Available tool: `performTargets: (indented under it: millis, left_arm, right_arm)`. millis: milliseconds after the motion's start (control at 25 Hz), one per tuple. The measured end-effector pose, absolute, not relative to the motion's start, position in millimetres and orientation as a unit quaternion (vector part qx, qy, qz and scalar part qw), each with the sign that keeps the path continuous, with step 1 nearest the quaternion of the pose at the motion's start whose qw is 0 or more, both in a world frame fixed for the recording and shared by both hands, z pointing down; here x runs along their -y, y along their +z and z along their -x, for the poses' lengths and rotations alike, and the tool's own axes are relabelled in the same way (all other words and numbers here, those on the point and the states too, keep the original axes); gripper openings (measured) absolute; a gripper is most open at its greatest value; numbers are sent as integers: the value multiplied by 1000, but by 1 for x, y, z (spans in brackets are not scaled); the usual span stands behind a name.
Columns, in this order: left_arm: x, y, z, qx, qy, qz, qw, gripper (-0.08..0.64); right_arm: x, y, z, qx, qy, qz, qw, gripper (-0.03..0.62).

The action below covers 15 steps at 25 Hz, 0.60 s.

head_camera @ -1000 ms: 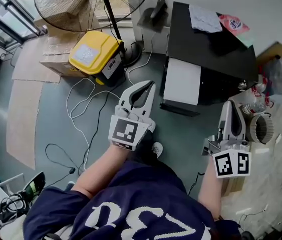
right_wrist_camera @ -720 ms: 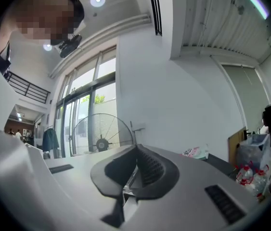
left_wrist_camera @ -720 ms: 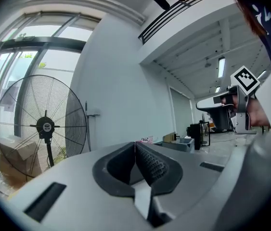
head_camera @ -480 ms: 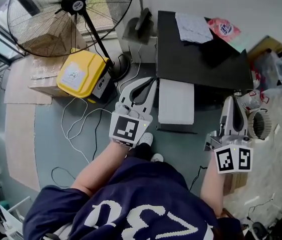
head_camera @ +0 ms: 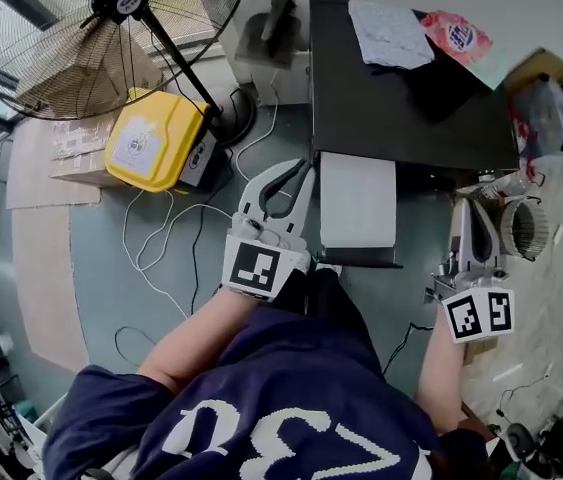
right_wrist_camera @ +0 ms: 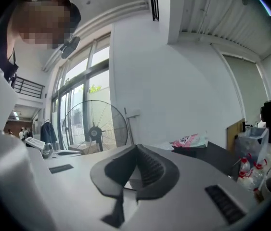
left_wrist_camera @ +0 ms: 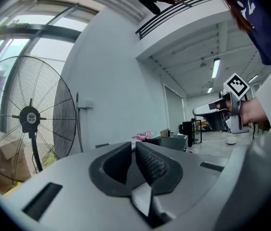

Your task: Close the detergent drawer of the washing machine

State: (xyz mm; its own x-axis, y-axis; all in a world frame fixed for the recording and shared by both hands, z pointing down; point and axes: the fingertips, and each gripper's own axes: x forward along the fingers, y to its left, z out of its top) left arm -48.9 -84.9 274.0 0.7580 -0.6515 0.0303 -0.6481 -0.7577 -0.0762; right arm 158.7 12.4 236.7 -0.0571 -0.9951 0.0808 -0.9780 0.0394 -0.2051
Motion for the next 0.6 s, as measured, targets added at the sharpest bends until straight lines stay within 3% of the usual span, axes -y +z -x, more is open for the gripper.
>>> performTargets:
  millis: [120, 200, 320, 600]
  left_arm:
    - [78, 295, 44, -338, -40, 940, 14, 25]
    - [70, 309, 42, -329, -50, 943, 1, 76]
    - [57, 335, 39, -313, -67, 947, -24, 95]
    - [13, 402, 30, -235, -106, 962, -84, 138]
  right_arm:
    - [-17, 271, -159, -720, -125, 683, 22, 15]
    - [-22, 293, -155, -732, -136, 668, 0, 15]
    - [-31, 324, -152, -751, -149, 642, -31, 19]
    - [-59, 399, -148, -774, -226, 589, -58, 119]
